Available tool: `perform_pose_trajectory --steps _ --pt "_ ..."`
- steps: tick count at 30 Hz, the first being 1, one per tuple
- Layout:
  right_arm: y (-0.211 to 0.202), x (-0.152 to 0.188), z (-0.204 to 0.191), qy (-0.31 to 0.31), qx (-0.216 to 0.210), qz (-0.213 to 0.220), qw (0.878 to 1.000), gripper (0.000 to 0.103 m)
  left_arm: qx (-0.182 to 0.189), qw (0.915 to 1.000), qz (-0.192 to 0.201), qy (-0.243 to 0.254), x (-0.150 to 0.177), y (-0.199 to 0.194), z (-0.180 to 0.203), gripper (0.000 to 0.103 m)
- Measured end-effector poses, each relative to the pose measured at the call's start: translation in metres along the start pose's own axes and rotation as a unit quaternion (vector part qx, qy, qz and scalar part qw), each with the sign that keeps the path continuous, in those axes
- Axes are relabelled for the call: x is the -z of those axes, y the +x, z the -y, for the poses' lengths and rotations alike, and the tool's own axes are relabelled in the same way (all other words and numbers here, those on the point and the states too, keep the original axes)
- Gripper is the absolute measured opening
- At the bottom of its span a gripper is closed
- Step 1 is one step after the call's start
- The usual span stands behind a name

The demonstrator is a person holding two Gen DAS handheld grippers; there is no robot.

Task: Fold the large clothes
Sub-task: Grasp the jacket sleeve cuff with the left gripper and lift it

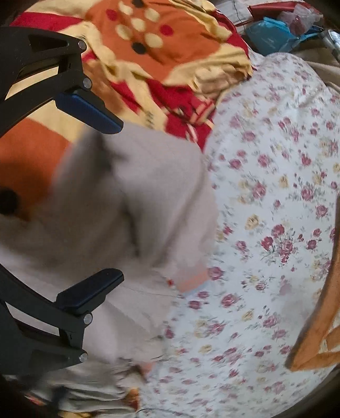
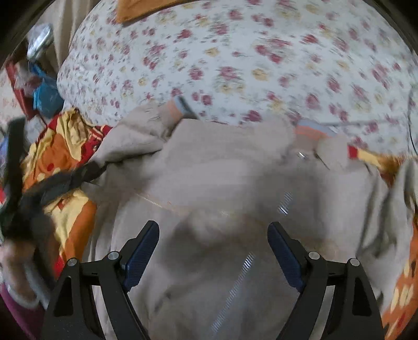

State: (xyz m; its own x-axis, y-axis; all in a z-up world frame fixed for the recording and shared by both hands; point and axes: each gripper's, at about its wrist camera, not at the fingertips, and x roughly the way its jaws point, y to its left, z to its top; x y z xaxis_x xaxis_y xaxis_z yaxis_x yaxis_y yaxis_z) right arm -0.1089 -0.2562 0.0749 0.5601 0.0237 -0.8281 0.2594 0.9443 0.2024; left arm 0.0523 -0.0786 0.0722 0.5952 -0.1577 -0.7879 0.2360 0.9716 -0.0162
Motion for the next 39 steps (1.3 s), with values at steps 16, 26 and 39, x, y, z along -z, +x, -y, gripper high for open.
perform_pose_trajectory --steps 16,26,39 --pt "-0.009 0.039 0.052 0.066 -0.028 -0.022 0.997 0.086 -0.032 0.9970 -0.027 0.065 -0.033 0.092 0.059 0.014" --pt "-0.020 0.040 0.060 0.082 -0.028 -0.011 0.996 0.086 0.042 0.9963 0.025 0.072 -0.038 0.037 0.035 0.000" --pt "-0.022 0.043 0.062 0.079 -0.038 -0.032 0.996 0.087 -0.082 0.9886 0.002 0.126 -0.027 0.093 0.082 0.090"
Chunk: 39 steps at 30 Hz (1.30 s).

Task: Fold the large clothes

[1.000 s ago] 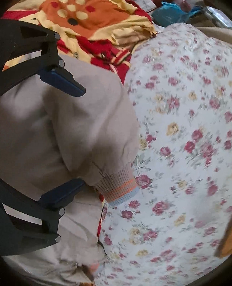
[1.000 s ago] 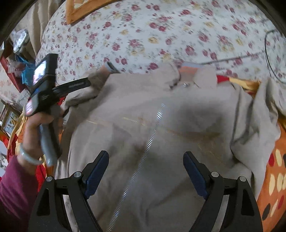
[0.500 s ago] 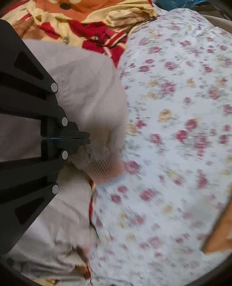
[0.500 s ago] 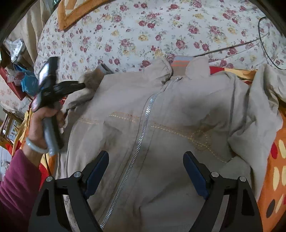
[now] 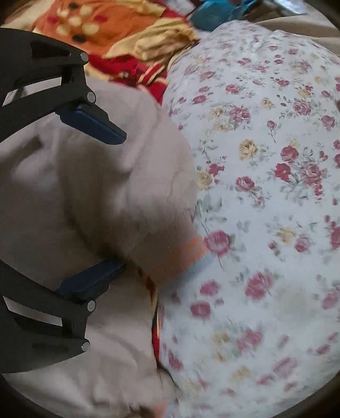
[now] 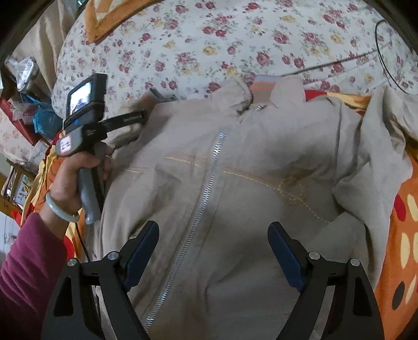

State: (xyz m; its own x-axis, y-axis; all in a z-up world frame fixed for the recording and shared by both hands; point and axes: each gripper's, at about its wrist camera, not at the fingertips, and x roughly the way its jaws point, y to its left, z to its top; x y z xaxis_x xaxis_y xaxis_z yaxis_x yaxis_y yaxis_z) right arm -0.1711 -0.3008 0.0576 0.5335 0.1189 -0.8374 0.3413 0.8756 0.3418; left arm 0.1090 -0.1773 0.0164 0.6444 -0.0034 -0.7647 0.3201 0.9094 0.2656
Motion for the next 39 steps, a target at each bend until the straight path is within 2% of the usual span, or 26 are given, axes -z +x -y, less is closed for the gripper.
perform_pose_trajectory --steps 3,4,6,8,10,11,12,13,15,17,18,19,23,28,29,31,34,35,39 --pt "0.004 -0.001 0.011 0.016 -0.008 -0.006 1.000 0.087 0.019 0.9989 -0.005 -0.042 -0.002 0.005 -0.018 0.090" --pt "0.005 -0.001 0.015 0.021 -0.012 -0.008 1.000 0.087 0.013 0.9986 -0.005 -0.051 -0.003 0.008 -0.022 0.090" --pt "0.008 -0.001 0.018 0.026 -0.018 -0.014 0.999 0.087 0.011 0.9985 -0.014 -0.051 -0.004 0.016 -0.022 0.090" --pt "0.011 -0.002 0.020 0.029 -0.019 -0.020 0.999 0.087 0.035 0.9985 -0.021 -0.037 -0.004 0.017 -0.011 0.090" --pt "0.010 -0.002 0.020 0.027 -0.023 -0.019 0.999 0.087 0.048 0.9988 -0.007 -0.006 -0.001 0.011 0.004 0.090" --pt "0.010 -0.002 0.021 0.027 -0.025 -0.019 0.999 0.087 0.041 0.9989 0.005 0.022 0.000 0.008 0.013 0.090" --pt "0.009 -0.001 0.021 0.027 -0.027 -0.020 0.999 0.087 0.019 0.9988 0.011 0.044 0.000 0.009 0.020 0.090" --pt "0.010 -0.002 0.021 0.027 -0.026 -0.021 0.999 0.087 0.005 0.9989 0.010 0.046 -0.001 0.012 0.020 0.088" --pt "0.011 -0.003 0.022 0.027 -0.024 -0.023 0.999 0.087 0.021 0.9997 -0.009 0.003 -0.006 0.021 0.005 0.074" --pt "0.011 -0.004 0.022 0.027 -0.024 -0.020 0.999 0.087 0.056 0.9970 -0.037 -0.039 -0.008 0.032 -0.014 0.023" --pt "0.011 -0.004 0.023 0.028 -0.026 -0.021 0.999 0.087 0.069 0.9950 -0.051 -0.051 -0.008 0.035 -0.022 0.017" --pt "0.010 -0.004 0.024 0.031 -0.027 -0.021 0.999 0.087 0.081 0.9935 -0.051 -0.062 -0.007 0.033 -0.030 0.015" --pt "0.006 -0.003 0.027 0.040 -0.026 -0.015 0.999 0.087 0.118 0.9895 -0.019 -0.081 -0.002 -0.001 -0.053 0.012" --pt "-0.008 0.002 0.031 0.044 -0.018 -0.002 0.999 0.087 0.210 0.9741 0.022 -0.080 -0.003 -0.081 -0.075 0.012" --pt "-0.012 0.003 0.033 0.047 -0.018 0.001 0.999 0.087 0.220 0.9720 0.029 -0.077 -0.004 -0.094 -0.074 0.012" --pt "-0.020 0.005 0.037 0.054 -0.012 0.011 0.998 0.087 0.259 0.9626 0.045 -0.065 -0.006 -0.135 -0.068 0.012" --pt "-0.032 0.007 0.045 0.067 -0.002 0.023 0.998 0.087 0.316 0.9459 0.054 -0.053 -0.012 -0.180 -0.042 0.012" --pt "-0.038 0.009 0.049 0.072 0.001 0.027 0.997 0.087 0.340 0.9378 0.056 -0.042 -0.011 -0.195 -0.029 0.012" --pt "-0.061 0.018 0.064 0.087 0.010 0.047 0.995 0.087 0.395 0.9174 0.050 -0.006 -0.002 -0.223 0.027 0.012"
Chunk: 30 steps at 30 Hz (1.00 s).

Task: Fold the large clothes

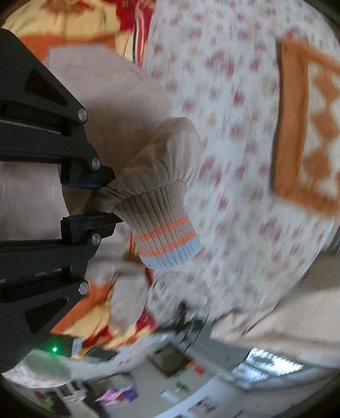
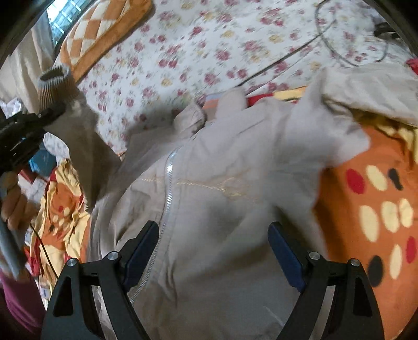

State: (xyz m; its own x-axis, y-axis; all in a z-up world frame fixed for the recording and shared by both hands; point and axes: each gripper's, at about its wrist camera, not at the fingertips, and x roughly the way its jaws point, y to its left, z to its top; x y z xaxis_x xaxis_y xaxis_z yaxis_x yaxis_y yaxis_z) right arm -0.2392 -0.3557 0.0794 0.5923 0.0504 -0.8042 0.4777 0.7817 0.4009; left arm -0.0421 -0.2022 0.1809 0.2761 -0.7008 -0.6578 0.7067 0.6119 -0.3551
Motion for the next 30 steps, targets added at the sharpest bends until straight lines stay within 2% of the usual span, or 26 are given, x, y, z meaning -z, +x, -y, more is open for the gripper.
perform_pose_trajectory --steps 3,6,7,9,10,11,12,13,14,15,16,18,19,21,24,26,28,30 --pt "-0.014 0.003 0.015 0.011 0.027 0.018 0.999 0.087 0.016 0.9994 -0.030 -0.002 0.017 0.038 0.030 0.012" --pt "-0.021 0.009 0.035 0.032 0.045 0.016 0.998 0.087 0.009 0.9974 -0.070 0.013 0.040 0.081 0.045 0.014" --pt "-0.022 0.011 0.043 0.041 0.049 0.013 0.998 0.087 0.001 0.9964 -0.083 0.016 0.049 0.093 0.046 0.019" --pt "-0.024 0.015 0.051 0.049 0.052 0.009 0.997 0.087 -0.011 0.9950 -0.096 0.025 0.064 0.096 0.045 0.039" --pt "-0.024 0.015 0.055 0.050 0.053 0.008 0.997 0.087 -0.017 0.9939 -0.104 0.032 0.070 0.093 0.042 0.052" --pt "-0.024 0.016 0.057 0.052 0.053 0.007 0.997 0.087 -0.017 0.9936 -0.107 0.034 0.073 0.088 0.038 0.055" --pt "-0.024 0.015 0.059 0.054 0.052 0.005 0.997 0.087 -0.015 0.9935 -0.107 0.036 0.076 0.076 0.033 0.055" --pt "-0.023 0.014 0.060 0.055 0.048 0.004 0.997 0.087 -0.012 0.9940 -0.101 0.040 0.078 0.060 0.027 0.064" --pt "-0.022 0.012 0.058 0.054 0.043 0.003 0.998 0.087 -0.016 0.9949 -0.089 0.045 0.082 0.043 0.019 0.078" --pt "-0.021 0.010 0.055 0.050 0.038 0.002 0.998 0.087 -0.026 0.9957 -0.076 0.047 0.084 0.029 0.011 0.082" --pt "-0.021 0.007 0.051 0.043 0.031 0.004 0.999 0.087 -0.046 0.9960 -0.060 0.047 0.088 0.014 0.000 0.083" --pt "-0.019 0.001 0.042 0.025 0.023 0.008 0.999 0.089 -0.113 0.9917 -0.036 0.050 0.100 -0.016 -0.029 0.083" --pt "-0.018 0.000 0.038 0.019 0.023 0.010 0.999 0.089 -0.145 0.9875 -0.037 0.051 0.107 -0.025 -0.043 0.083" --pt "-0.010 -0.007 0.031 0.012 0.019 0.009 1.000 0.089 -0.219 0.9737 -0.052 0.038 0.126 -0.038 -0.081 0.083" --pt "0.009 -0.019 0.019 0.017 -0.006 -0.003 1.000 0.091 -0.246 0.9650 -0.088 -0.024 0.147 -0.039 -0.129 0.083" --pt "0.028 -0.026 0.012 0.031 -0.020 -0.014 0.999 0.099 -0.256 0.9608 -0.086 -0.060 0.153 -0.034 -0.148 0.083" --pt "0.052 -0.032 0.012 0.065 -0.010 -0.026 0.998 0.099 -0.276 0.9544 -0.078 -0.084 0.151 -0.027 -0.160 0.083" --pt "0.064 -0.033 0.013 0.094 0.011 -0.034 0.995 0.099 -0.278 0.9516 -0.079 -0.104 0.148 -0.019 -0.171 0.083"
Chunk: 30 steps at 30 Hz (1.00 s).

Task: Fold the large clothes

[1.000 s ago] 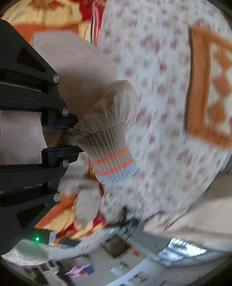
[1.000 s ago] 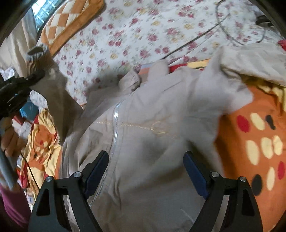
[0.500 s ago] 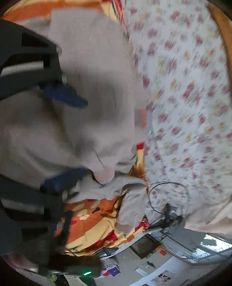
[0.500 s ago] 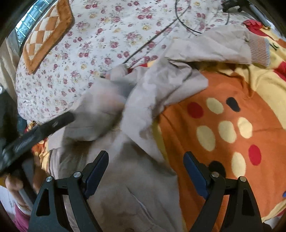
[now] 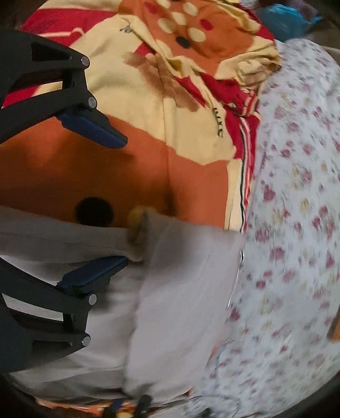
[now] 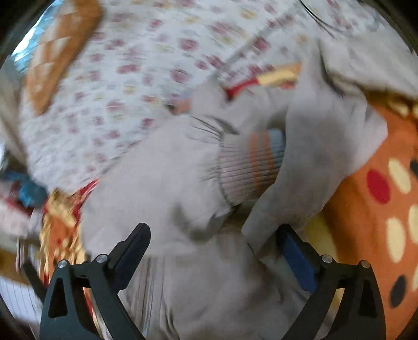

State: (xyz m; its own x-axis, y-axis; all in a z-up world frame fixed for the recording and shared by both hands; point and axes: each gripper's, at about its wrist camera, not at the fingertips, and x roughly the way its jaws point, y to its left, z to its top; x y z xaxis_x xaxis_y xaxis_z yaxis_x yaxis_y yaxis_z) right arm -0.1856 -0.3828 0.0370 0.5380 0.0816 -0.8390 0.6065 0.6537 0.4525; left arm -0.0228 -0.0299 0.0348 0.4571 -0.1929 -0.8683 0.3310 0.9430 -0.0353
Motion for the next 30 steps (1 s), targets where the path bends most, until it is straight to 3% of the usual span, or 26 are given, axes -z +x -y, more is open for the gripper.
perform_pose_trajectory --steps 3,7,10,13,15,16,17,18,20,22,24,26,27,28,30 --pt "-0.009 0.002 -0.007 0.002 0.011 0.014 1.000 0.099 -0.002 0.9999 0.007 -0.008 -0.010 0.007 0.000 0.083" --pt "-0.051 0.018 -0.016 -0.025 -0.019 0.051 0.998 0.099 -0.051 0.9981 0.034 -0.001 -0.016 0.013 -0.004 0.085" --pt "-0.046 0.026 -0.031 -0.070 -0.044 0.026 0.996 0.098 -0.037 0.9980 0.020 -0.047 -0.016 0.022 -0.019 0.085" --pt "-0.010 0.019 -0.034 -0.068 -0.048 -0.004 0.996 0.096 -0.026 0.9967 0.021 -0.074 -0.011 0.021 -0.028 0.085" --pt "0.023 0.002 -0.022 -0.023 -0.050 -0.015 0.998 0.084 -0.028 0.9962 0.026 -0.079 -0.008 0.019 -0.033 0.085" --pt "0.033 -0.004 -0.017 -0.004 -0.049 -0.016 0.999 0.062 -0.029 0.9960 0.025 -0.080 -0.007 0.019 -0.035 0.085" --pt "0.033 -0.014 -0.015 0.002 -0.031 0.003 1.000 0.024 -0.026 0.9959 0.024 -0.083 -0.006 0.019 -0.037 0.084" --pt "0.029 -0.017 -0.017 -0.004 -0.023 0.011 1.000 0.013 -0.027 0.9958 0.020 -0.085 -0.005 0.019 -0.038 0.084" --pt "0.007 -0.017 -0.023 -0.030 -0.052 0.048 0.997 0.011 -0.024 0.9960 0.021 -0.083 -0.002 0.018 -0.038 0.084" --pt "-0.007 -0.009 -0.031 -0.077 -0.028 0.076 0.994 0.011 -0.026 0.9965 0.019 -0.077 -0.003 0.017 -0.035 0.084" --pt "0.006 -0.002 -0.026 -0.097 0.011 0.060 0.993 0.012 -0.029 0.9966 0.020 -0.074 -0.003 0.013 -0.031 0.084" --pt "0.027 -0.001 -0.011 -0.080 0.026 0.021 0.996 0.020 -0.040 0.9965 0.020 -0.070 0.000 0.006 -0.031 0.084" --pt "0.029 -0.001 -0.002 -0.066 0.013 0.012 0.998 0.023 -0.050 0.9962 0.022 -0.068 0.002 0.001 -0.032 0.084" --pt "0.020 -0.001 0.006 -0.051 -0.006 0.018 0.999 0.032 -0.058 0.9958 0.025 -0.066 0.005 -0.003 -0.034 0.084" --pt "-0.003 0.003 0.014 -0.040 -0.003 0.035 0.999 0.038 -0.071 0.9944 0.034 -0.070 0.007 -0.013 -0.042 0.084"
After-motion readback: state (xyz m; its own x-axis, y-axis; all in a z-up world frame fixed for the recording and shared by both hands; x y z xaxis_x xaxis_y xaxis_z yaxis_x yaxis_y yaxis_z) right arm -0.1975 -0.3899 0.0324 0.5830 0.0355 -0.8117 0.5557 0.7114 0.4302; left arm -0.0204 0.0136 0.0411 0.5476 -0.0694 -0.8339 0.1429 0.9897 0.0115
